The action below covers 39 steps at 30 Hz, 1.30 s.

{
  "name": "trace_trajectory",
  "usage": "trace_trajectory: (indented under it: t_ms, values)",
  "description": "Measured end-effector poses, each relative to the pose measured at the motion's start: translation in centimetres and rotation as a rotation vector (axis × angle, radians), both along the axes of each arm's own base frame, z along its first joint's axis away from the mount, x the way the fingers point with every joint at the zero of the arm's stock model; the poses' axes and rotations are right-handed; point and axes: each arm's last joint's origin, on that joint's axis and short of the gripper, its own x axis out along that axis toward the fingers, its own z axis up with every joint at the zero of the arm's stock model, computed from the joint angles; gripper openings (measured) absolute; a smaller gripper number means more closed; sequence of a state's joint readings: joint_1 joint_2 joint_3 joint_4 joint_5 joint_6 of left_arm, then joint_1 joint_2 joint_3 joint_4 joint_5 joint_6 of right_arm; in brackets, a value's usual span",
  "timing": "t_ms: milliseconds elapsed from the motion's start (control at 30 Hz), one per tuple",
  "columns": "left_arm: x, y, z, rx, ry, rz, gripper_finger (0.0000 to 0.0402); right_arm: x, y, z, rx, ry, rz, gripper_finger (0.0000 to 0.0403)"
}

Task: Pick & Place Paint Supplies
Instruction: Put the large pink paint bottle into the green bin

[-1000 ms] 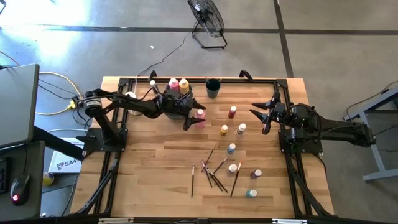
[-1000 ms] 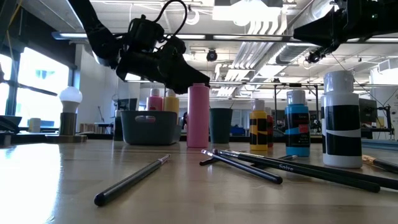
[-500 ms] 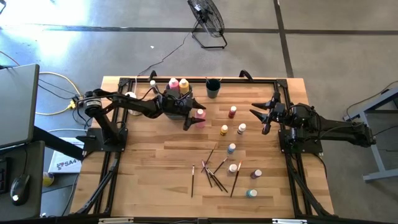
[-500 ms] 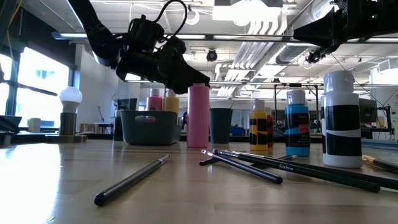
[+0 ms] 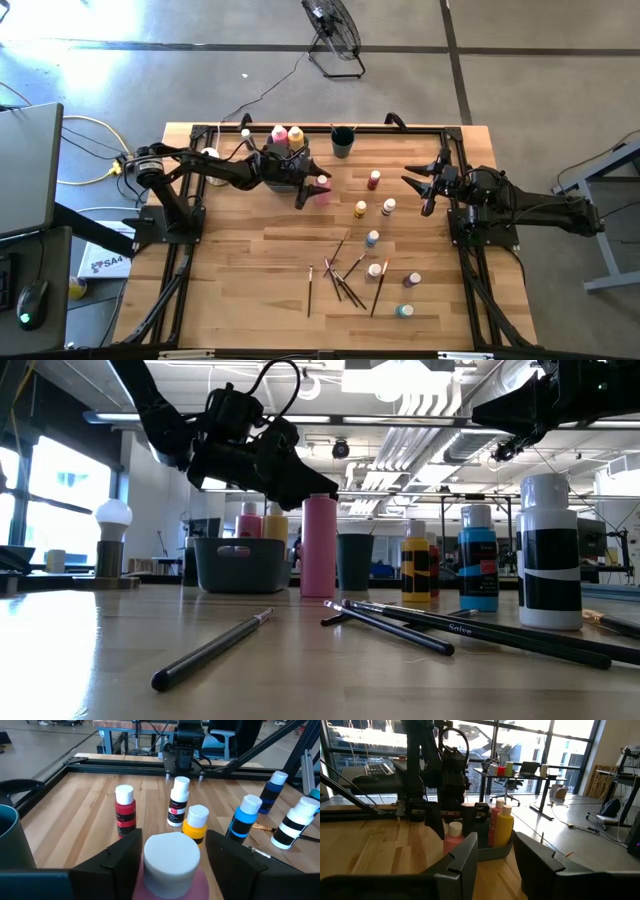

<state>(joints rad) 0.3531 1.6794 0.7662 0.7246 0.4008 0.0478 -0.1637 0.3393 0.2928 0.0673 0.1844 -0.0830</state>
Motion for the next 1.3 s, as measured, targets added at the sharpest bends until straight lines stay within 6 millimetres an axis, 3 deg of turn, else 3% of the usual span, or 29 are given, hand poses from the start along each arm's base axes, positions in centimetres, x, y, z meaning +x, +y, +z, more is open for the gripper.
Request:
trace_trajectory:
  t_ms: [633,900,1133,1300]
  values:
    - [-0.02,0.14,-0.06,0.005,0.013,0.051,0.0114,0.00,0.00,0.00,0.000,0.000,0.000,0.0121]
    - [-0.03,0.13,-0.12,0.002,0.019,0.051,0.0134,0.01,0.00,0.00,0.000,0.000,0.000,0.0121]
    - [-0.03,0.13,-0.11,0.003,0.018,0.049,0.0114,0.00,0.00,0.00,0.000,0.000,0.000,0.0121]
    - [-0.03,0.13,-0.11,0.002,0.018,0.049,0.0123,0.00,0.00,0.00,0.000,0.000,0.000,0.0121]
